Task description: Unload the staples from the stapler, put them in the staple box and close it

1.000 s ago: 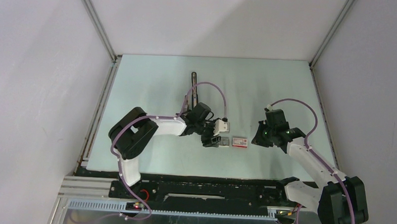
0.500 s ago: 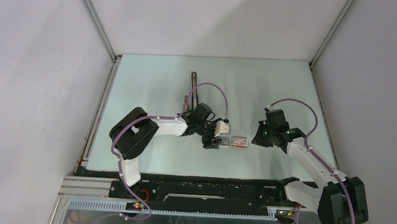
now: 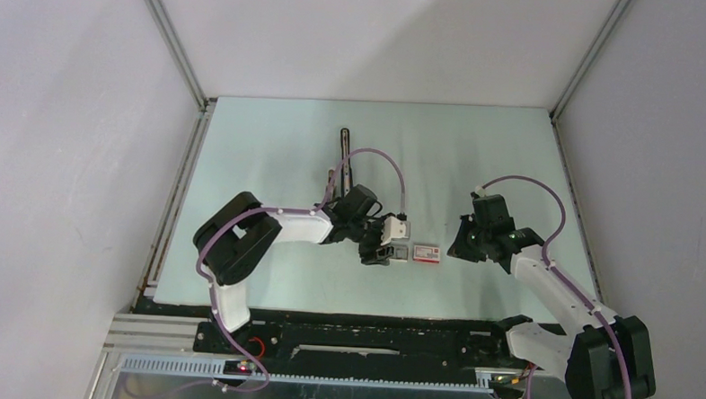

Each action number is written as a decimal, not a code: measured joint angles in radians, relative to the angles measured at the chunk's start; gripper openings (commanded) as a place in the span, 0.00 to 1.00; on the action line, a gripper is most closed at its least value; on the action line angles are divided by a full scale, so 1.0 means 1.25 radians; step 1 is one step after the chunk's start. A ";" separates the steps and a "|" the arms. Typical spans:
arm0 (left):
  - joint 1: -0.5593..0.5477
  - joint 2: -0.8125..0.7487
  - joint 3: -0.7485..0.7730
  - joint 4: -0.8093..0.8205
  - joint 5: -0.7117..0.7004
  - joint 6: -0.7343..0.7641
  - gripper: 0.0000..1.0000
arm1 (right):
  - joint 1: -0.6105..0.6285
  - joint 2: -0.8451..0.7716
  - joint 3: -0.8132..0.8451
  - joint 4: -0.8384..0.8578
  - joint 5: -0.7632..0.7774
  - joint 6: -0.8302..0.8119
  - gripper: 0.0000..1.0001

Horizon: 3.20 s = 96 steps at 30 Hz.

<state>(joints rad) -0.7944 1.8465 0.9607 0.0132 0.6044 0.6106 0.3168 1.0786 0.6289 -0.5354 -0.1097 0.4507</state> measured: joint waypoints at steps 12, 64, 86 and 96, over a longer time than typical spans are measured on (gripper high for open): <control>-0.002 -0.005 -0.008 0.000 -0.001 0.000 0.57 | 0.000 0.000 0.000 -0.009 0.045 0.020 0.08; -0.006 -0.006 -0.004 -0.012 -0.011 0.004 0.43 | 0.070 0.334 0.120 0.007 0.172 0.027 0.08; -0.007 -0.003 0.002 -0.021 -0.009 0.010 0.43 | 0.118 0.360 0.144 0.023 0.177 0.000 0.08; -0.007 0.001 0.008 -0.026 -0.005 0.015 0.43 | 0.121 0.364 0.144 0.057 0.137 -0.043 0.08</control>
<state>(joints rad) -0.8028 1.8477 0.9710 -0.0196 0.5983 0.6292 0.4683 1.5337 0.8089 -0.4637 0.0616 0.3973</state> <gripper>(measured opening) 0.429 0.082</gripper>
